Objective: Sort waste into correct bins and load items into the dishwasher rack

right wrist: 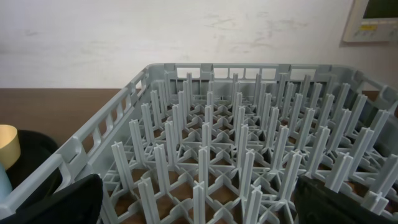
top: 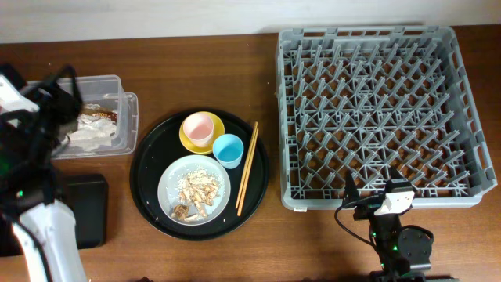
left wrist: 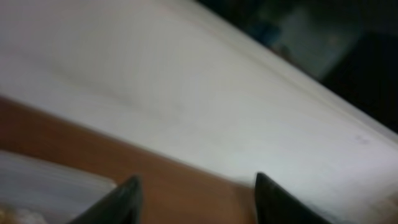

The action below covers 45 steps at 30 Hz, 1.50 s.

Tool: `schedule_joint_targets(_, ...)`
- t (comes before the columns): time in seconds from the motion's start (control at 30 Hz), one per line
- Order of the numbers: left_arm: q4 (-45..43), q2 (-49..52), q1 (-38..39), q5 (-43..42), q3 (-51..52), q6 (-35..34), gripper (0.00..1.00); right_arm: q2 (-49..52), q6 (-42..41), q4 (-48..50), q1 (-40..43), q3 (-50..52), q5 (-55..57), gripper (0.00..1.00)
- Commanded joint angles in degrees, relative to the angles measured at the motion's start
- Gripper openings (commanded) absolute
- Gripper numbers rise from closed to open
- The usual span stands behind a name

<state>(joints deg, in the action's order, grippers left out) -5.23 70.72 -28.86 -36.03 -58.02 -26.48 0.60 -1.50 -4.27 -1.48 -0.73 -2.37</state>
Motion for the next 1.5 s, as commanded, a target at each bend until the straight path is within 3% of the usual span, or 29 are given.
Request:
schedule_joint_targets(0.0,21.4,-7.4,-0.1,-11.8,0.3,0.2,0.86,-0.4,-0.2,-0.1,0.4,0.4,0.3,0.98)
schedule_joint_targets(0.03,29.6,-8.6,-0.1,-11.8,0.3,0.3,0.98,-0.4,-0.2,0.0,0.4,0.4,0.3,0.98)
schedule_joint_targets(0.07,40.4,-9.9,-0.1,-11.8,0.3,1.7,0.99,-0.4,-0.2,0.0,0.4,0.4,0.3,0.98)
schedule_joint_targets(0.13,50.5,-11.0,0.1,-14.5,0.3,12.1,0.99,-0.4,-0.2,-0.1,0.4,0.4,0.3,0.98)
schedule_joint_targets(0.2,58.6,-12.7,2.0,-14.5,0.3,17.4,0.99,-0.4,-0.2,-0.1,0.4,0.4,0.3,0.98)
schedule_joint_targets(0.3,66.1,-16.3,11.2,-5.6,0.3,17.1,0.97,-0.4,-0.2,-0.1,0.4,0.4,0.3,0.98)
schedule_joint_targets(0.4,70.6,-18.4,26.9,11.6,0.3,8.7,0.96,-0.4,-0.2,-0.1,0.4,0.4,0.3,0.98)
schedule_joint_targets(0.47,71.5,-18.2,36.9,18.6,0.3,2.8,0.94,-0.4,-0.2,0.0,0.4,0.4,0.3,0.98)
schedule_joint_targets(0.5,71.5,-17.9,45.1,24.8,0.3,-1.5,0.59,-0.4,-0.2,-0.1,0.4,0.4,0.3,0.98)
schedule_joint_targets(0.53,71.6,-17.3,51.3,29.9,0.3,-4.6,0.43,-0.4,-0.2,-0.1,0.4,0.4,0.3,0.98)
schedule_joint_targets(0.6,71.5,-13.3,62.8,36.9,0.3,-10.8,0.42,-0.4,-0.2,-0.1,0.4,0.4,0.3,0.98)
schedule_joint_targets(0.67,71.0,-7.3,68.9,41.3,0.3,-13.8,0.42,-0.4,-0.2,-0.1,0.4,0.4,0.3,0.98)
schedule_joint_targets(0.77,67.2,3.7,71.7,41.7,0.3,-14.5,0.42,-0.4,-0.2,-0.1,0.4,0.4,0.3,0.98)
schedule_joint_targets(0.83,63.3,9.6,71.7,41.7,0.3,-14.5,0.36,-0.4,-0.2,0.0,0.4,0.4,0.3,0.98)
schedule_joint_targets(1.0,56.7,18.4,71.7,42.4,0.3,-14.4,0.36,-0.4,-0.2,-0.1,0.4,0.4,0.3,0.99)
schedule_joint_targets(1.03,55.5,20.8,71.7,45.8,0.3,-14.1,0.36,-0.4,-0.2,-0.1,0.4,0.4,0.3,0.98)
schedule_joint_targets(1.2,55.1,23.2,71.7,52.0,0.6,-13.7,0.37,-0.4,-0.2,-0.1,0.4,0.4,0.3,0.98)
schedule_joint_targets(1.47,49.6,25.0,71.8,49.0,5.6,-11.6,0.37,-0.4,-0.2,-0.1,0.4,0.4,0.3,0.98)
